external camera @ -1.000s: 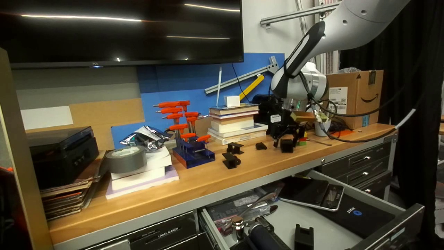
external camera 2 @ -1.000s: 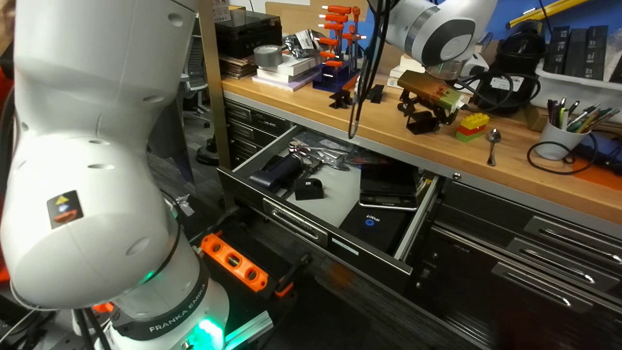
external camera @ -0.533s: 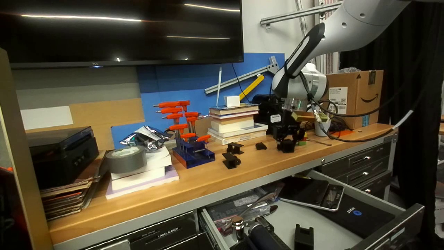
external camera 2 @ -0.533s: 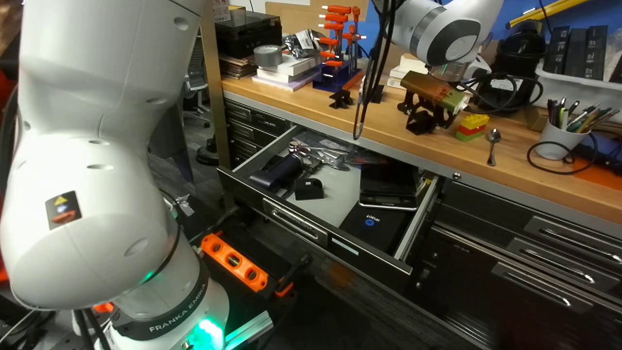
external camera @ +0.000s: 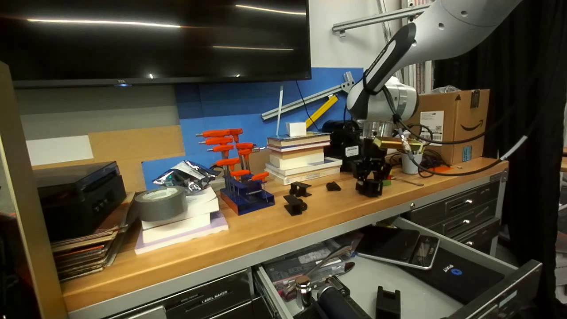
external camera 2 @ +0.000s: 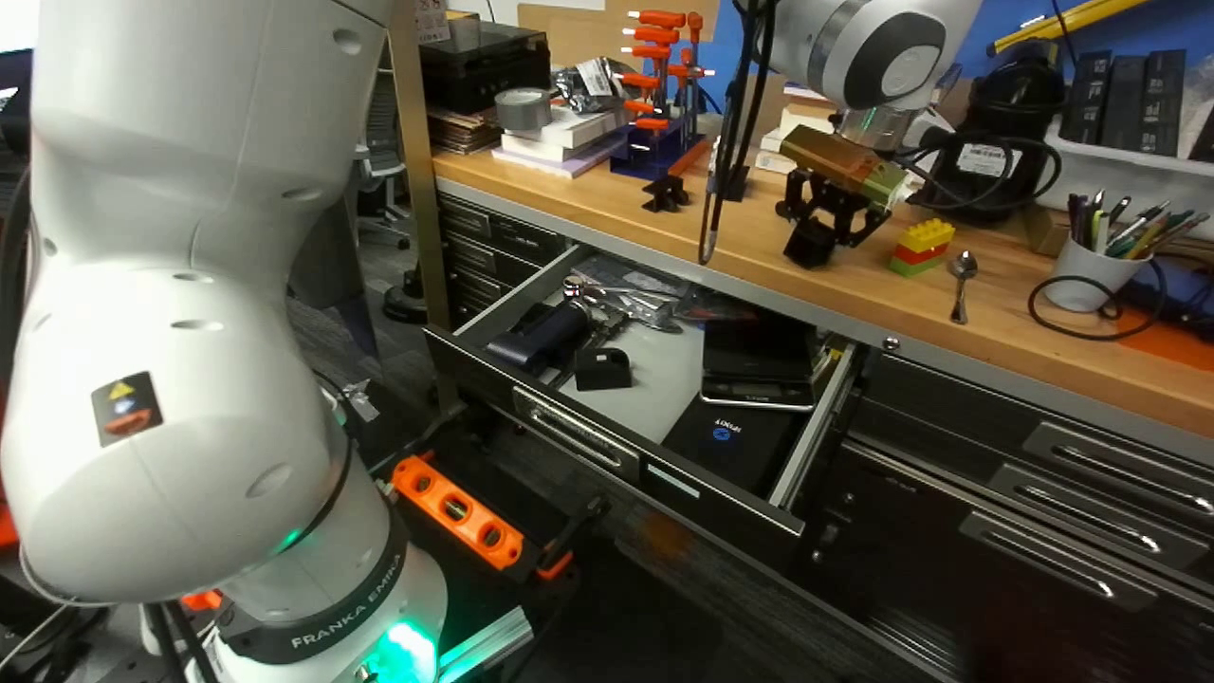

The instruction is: Pick up the black objects from the countertop and put them inside the open drawer then close the drawer

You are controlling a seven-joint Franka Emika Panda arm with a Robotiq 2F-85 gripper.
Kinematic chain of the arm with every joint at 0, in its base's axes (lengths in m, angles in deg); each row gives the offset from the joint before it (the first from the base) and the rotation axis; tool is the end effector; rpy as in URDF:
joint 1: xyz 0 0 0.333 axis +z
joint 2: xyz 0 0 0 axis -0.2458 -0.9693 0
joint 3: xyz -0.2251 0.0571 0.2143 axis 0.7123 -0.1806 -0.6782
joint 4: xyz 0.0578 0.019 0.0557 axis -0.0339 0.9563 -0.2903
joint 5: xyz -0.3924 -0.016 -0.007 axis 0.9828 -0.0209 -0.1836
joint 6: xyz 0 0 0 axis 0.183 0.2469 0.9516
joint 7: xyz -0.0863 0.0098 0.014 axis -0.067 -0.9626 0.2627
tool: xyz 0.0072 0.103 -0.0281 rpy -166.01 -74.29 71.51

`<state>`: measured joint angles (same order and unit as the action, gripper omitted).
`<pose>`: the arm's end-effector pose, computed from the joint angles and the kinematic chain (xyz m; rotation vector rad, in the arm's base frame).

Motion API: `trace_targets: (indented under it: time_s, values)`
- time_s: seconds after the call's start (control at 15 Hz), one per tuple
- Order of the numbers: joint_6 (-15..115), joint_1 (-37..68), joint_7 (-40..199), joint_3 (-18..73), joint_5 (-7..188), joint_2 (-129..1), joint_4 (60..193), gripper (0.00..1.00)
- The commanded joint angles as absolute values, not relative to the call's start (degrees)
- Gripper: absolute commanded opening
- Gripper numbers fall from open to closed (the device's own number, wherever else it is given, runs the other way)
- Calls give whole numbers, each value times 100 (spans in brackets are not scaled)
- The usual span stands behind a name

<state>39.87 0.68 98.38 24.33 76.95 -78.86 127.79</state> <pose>0.6637 -0.1642 0.2969 -2.9985 0.1676 -0.0318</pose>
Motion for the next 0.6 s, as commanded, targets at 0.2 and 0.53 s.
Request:
trace_targets:
  time_s: [0.2,0.53]
  values:
    - [3684,700,8945,2498,8110,-6634,14336,28]
    - [4449,1163,8461,2306,7875,-5630,15946,28]
